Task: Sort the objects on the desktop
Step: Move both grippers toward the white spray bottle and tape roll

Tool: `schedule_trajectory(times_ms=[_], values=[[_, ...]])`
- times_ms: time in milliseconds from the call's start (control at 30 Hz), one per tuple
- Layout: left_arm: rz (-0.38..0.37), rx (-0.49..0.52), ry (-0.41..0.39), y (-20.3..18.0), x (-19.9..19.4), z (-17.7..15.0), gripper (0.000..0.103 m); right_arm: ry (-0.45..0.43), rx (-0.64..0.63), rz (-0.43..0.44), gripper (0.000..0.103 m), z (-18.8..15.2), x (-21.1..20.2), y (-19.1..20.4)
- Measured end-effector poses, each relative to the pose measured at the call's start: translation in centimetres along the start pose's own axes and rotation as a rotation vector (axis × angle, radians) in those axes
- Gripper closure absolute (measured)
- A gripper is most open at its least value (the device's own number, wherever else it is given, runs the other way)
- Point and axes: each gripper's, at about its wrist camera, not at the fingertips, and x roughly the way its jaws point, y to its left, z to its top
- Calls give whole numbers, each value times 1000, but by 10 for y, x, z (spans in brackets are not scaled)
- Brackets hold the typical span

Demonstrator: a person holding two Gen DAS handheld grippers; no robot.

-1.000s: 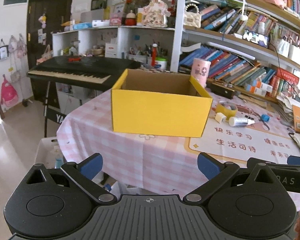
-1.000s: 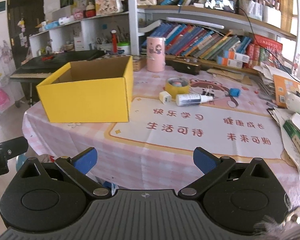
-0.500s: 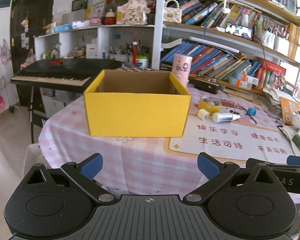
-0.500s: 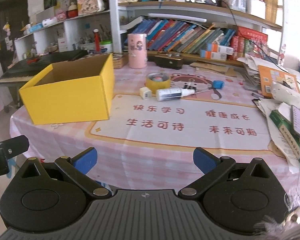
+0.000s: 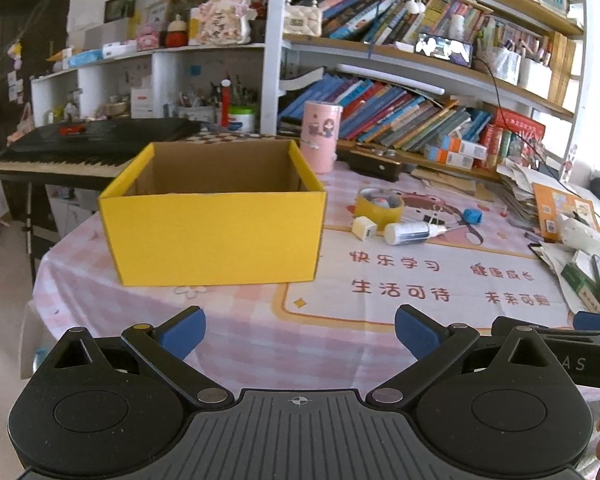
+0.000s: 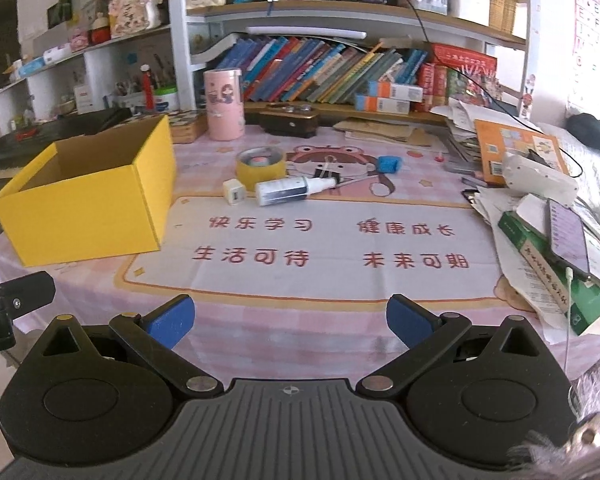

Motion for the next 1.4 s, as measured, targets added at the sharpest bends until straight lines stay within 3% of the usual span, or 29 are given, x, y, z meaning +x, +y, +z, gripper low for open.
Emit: schedule_trajectory(times_ms=[700, 1167, 1400], values=[[-67, 71, 60, -60, 52, 15, 1, 44, 63, -56, 0, 15, 39, -57], [-50, 70, 98, -111, 109, 38, 1, 86, 48, -31, 0, 50, 94, -104], [-5, 53, 113, -134, 135, 49, 1, 105, 50, -7, 0, 71, 127, -133]])
